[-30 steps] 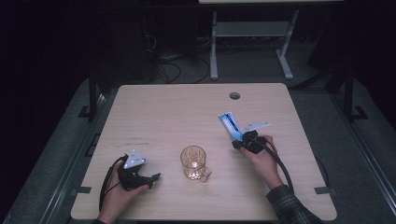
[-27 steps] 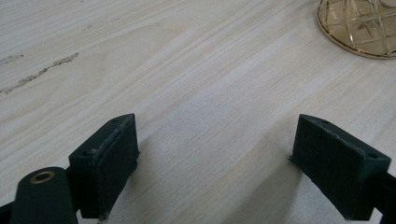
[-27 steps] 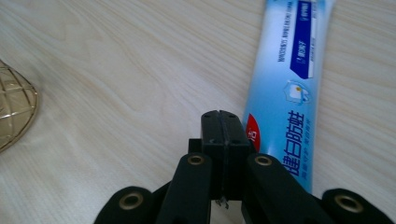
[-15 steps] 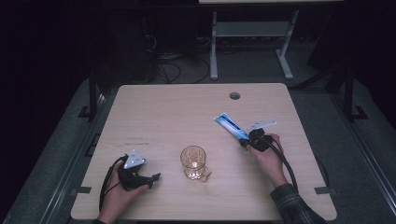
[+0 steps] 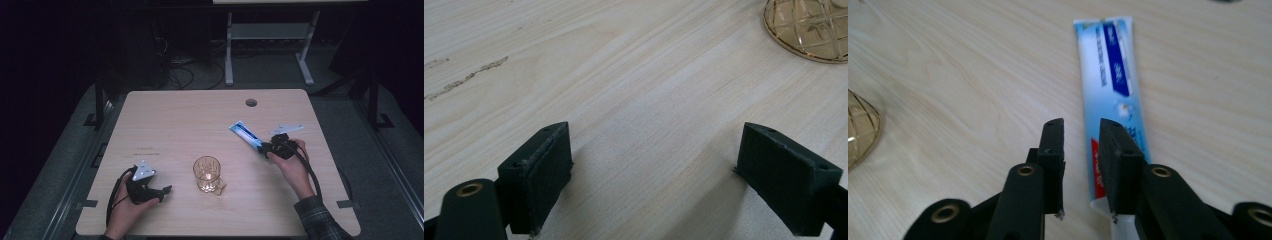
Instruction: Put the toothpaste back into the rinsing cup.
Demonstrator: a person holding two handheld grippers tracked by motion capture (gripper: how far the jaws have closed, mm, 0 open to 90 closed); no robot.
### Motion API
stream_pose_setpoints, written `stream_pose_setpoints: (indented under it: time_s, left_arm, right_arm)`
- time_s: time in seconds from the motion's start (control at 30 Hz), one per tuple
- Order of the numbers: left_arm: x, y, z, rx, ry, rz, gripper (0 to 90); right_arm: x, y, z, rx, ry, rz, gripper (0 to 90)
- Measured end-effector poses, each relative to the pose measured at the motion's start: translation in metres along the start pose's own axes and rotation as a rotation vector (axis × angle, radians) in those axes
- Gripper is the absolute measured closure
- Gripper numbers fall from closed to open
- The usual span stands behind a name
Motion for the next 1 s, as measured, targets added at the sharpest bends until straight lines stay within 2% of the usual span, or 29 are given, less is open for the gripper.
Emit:
stream_pose_setpoints:
  time_s: [0.23,0.27,0.4,0.43,0.47,0.6,0.7,0.8,0.87,1.0]
  left_arm:
    - [0.000,0.000,0.000,-0.001,0.000,0.001,13.2]
    - [0.000,0.000,0.000,0.000,0.000,0.001,13.2]
    - [0.000,0.000,0.000,-0.001,0.000,0.000,13.2]
    - [0.000,0.000,0.000,-0.001,-0.001,0.000,13.2]
    - [0.000,0.000,0.000,-0.001,0.000,0.001,13.2]
    - [0.000,0.000,0.000,-0.001,0.000,0.001,13.2]
    - [0.000,0.000,0.000,-0.001,0.000,0.000,13.2]
    - [0.000,0.000,0.000,0.000,0.000,0.000,13.2]
    - [0.000,0.000,0.000,0.000,0.000,0.000,13.2]
    - [0.000,0.000,0.000,0.000,-0.001,0.001,13.2]
  right_arm:
    - [-0.002,-0.011,0.012,0.005,-0.018,-0.030,56.5]
    - [-0.001,-0.013,0.014,0.014,-0.016,-0.027,53.8]
    - [0.003,-0.018,0.021,0.000,0.005,-0.037,48.7]
    - [0.005,-0.018,0.023,0.000,-0.004,-0.040,47.8]
    - [0.006,-0.020,0.024,-0.007,0.013,-0.042,46.0]
    - [0.013,-0.022,0.032,-0.019,0.022,-0.046,44.6]
    - [0.019,-0.023,0.036,-0.026,0.056,-0.043,42.0]
    - [0.024,-0.025,0.040,-0.022,0.046,-0.035,41.7]
    - [0.028,-0.026,0.042,-0.033,0.079,-0.034,40.6]
    - [0.032,-0.028,0.049,-0.029,0.070,-0.028,41.1]
Point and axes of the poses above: each handheld gripper's, and its own axes: x roughly forward along the jaws, z roughly out of its top, y roughly to its left, the point moved 5 cm from there along x, roughly forward along the jaws, and after that the axes turned 2 degrees about -x, right-handed, at the moved point
